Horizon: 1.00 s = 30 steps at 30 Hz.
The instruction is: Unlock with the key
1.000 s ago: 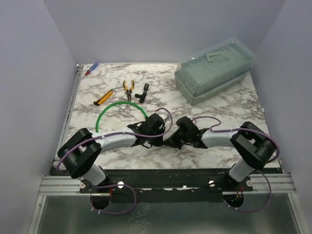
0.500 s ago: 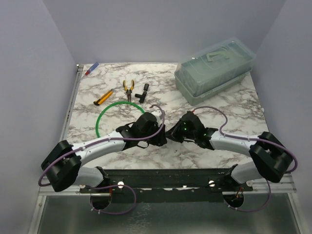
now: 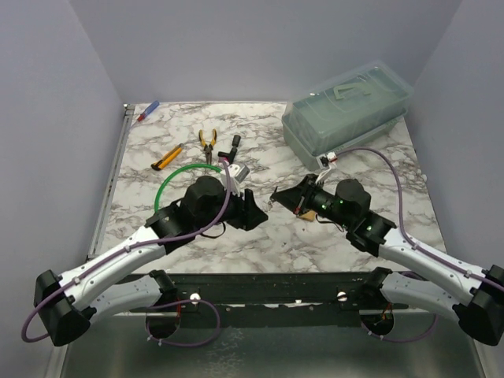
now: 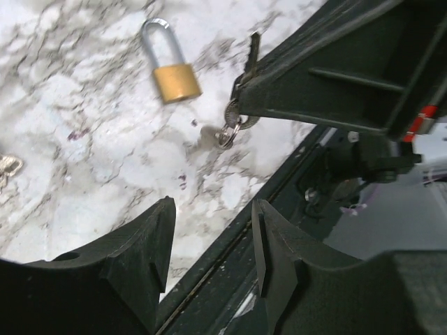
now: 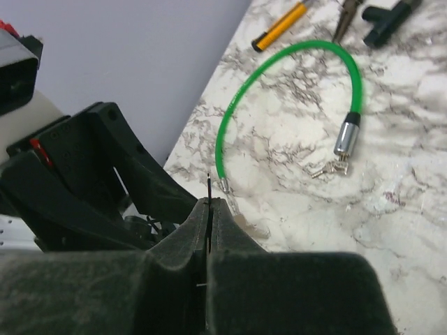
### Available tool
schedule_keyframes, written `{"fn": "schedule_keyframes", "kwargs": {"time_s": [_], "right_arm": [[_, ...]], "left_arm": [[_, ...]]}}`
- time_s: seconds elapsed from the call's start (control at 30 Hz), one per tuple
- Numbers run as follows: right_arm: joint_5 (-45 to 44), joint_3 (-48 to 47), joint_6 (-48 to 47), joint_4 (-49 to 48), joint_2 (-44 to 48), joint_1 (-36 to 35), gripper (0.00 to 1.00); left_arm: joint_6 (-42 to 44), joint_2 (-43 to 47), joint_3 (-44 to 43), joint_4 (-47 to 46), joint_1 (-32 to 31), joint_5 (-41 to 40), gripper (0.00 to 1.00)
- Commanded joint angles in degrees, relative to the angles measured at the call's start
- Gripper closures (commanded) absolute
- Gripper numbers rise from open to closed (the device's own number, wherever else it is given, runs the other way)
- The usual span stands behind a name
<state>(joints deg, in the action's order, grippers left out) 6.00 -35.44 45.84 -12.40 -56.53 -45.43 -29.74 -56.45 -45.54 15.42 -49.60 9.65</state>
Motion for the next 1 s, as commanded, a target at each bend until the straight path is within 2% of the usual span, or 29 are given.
{"fn": "schedule_keyframes", "kwargs": {"time_s": [0.0,0.33,0.57,0.97], "right_arm": [[6.3,-3.1,-10.7,0.0,3.5,-0.4,1.0],[15.6,-5.9,-10.5,-3.8,6.4,-0.4,1.0],[16.0,-6.3,-8.6,-5.2,8.0,-0.4,1.0],[16.2,-4.8,-6.3,-8.7,9.3,-0.4,1.0]], "left_arm": [[1.3,5.0,-2.7,-1.1,0.3,5.6,0.48],[-1.4,9.1,-0.9,-12.3,0.3,7.5,0.5],[-4.9,9.6,1.6,-21.2,0.3,6.2,0.56],[-7.6,8.0,2.8,-27.4,0.3,9.7,0.63]]}}
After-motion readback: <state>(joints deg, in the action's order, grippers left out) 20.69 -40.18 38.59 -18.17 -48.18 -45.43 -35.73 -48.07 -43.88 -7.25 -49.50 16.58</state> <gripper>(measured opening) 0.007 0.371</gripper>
